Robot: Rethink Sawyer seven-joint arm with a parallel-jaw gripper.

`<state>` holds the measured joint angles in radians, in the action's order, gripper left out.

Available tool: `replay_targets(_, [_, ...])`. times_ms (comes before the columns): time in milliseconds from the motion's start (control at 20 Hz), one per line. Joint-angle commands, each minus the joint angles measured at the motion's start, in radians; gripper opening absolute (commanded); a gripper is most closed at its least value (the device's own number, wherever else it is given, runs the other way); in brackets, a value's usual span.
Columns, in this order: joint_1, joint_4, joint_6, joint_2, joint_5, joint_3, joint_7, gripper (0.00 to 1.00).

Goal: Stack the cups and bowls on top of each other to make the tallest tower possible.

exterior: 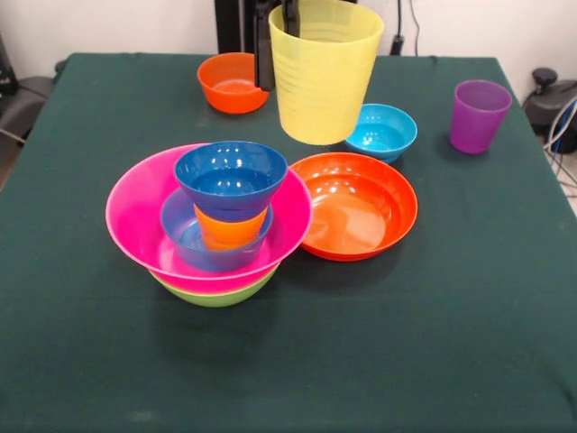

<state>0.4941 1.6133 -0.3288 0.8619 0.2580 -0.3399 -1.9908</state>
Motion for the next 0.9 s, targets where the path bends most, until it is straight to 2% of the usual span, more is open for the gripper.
replay_targets(50, [-0.004, 0.073, -0.119, -0.035, 0.109, -0.072, 0.163, 0.0])
replay_targets(350, [-0.003, 0.072, -0.083, -0.061, 0.145, -0.071, 0.142, 0.0])
replay_targets(900, [0.005, 0.089, -0.097, -0.082, 0.198, -0.067, 0.132, 0.0])
